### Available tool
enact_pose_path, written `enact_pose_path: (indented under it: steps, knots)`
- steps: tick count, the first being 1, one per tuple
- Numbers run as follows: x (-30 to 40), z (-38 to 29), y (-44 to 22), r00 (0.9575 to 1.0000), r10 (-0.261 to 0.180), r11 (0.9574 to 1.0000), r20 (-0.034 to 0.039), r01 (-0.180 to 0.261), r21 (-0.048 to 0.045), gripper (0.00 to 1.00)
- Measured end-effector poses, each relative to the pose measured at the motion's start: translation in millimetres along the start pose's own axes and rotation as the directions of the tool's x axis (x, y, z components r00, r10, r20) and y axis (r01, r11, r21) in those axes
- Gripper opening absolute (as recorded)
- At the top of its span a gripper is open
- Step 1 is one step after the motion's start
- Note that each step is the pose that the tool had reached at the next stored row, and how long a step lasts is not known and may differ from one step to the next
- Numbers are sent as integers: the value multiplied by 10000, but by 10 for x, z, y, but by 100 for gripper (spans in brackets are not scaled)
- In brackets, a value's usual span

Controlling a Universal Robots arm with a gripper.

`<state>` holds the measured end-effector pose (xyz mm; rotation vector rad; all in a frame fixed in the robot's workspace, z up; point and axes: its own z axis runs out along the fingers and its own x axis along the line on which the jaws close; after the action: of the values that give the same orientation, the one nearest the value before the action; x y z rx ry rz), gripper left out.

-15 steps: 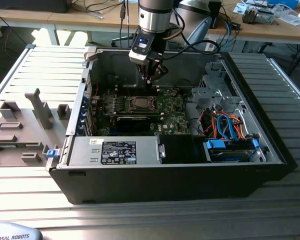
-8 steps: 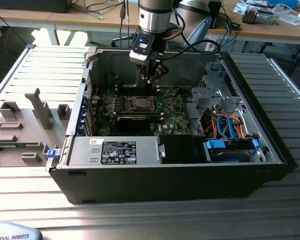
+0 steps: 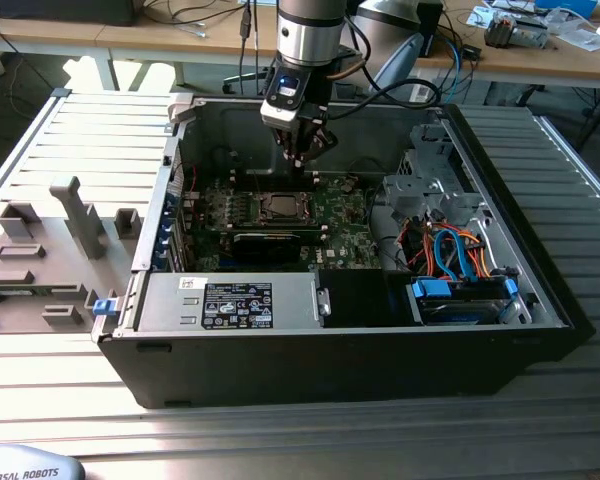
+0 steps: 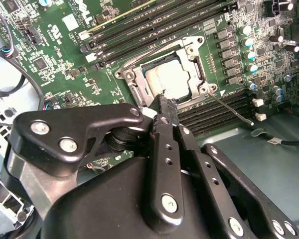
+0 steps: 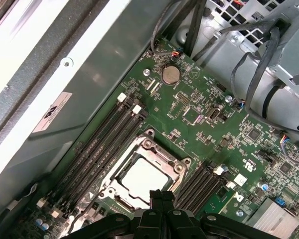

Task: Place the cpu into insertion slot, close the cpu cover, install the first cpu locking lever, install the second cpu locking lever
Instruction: 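Install the first cpu locking lever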

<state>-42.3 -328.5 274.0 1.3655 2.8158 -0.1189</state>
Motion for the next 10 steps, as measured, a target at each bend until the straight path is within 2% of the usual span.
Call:
enact_pose_path:
  steps: [10]
  knots:
    - [0, 0, 0, 9996, -266, 9996, 17, 266, -11, 11]
